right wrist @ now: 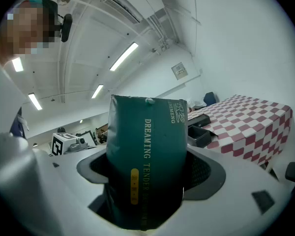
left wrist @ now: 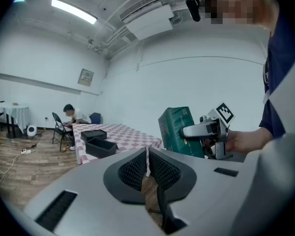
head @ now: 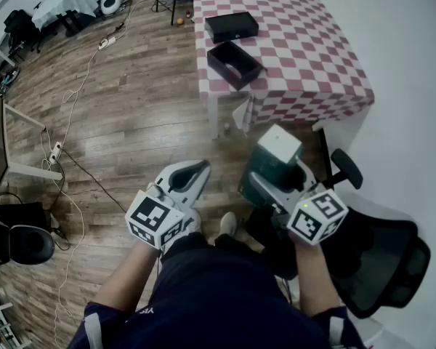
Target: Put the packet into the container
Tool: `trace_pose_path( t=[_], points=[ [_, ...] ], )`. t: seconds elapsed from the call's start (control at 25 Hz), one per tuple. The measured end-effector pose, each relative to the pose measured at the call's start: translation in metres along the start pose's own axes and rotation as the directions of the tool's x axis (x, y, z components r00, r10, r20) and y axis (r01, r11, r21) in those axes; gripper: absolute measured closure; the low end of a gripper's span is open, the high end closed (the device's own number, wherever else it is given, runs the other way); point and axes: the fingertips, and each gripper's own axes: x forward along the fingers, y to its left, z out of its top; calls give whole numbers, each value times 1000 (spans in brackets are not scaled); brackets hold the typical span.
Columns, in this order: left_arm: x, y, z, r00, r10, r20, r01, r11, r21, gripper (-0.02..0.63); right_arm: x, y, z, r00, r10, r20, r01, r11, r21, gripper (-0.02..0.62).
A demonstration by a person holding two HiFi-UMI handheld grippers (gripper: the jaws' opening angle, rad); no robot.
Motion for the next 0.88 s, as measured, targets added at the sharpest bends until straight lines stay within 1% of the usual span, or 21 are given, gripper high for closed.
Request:
trace_pose_path(
  t=[0.4, 0.88],
  points=[
    [3, -2, 5, 1000, 19, -2, -19, 1000, 17, 569, -2, -16, 7, 1000, -9, 21, 8, 999, 31, 173],
    [23, -5, 21, 996, 89, 17, -89, 995, 53, 569, -6, -44, 22, 998, 41, 38, -41, 999, 6, 173]
  ],
)
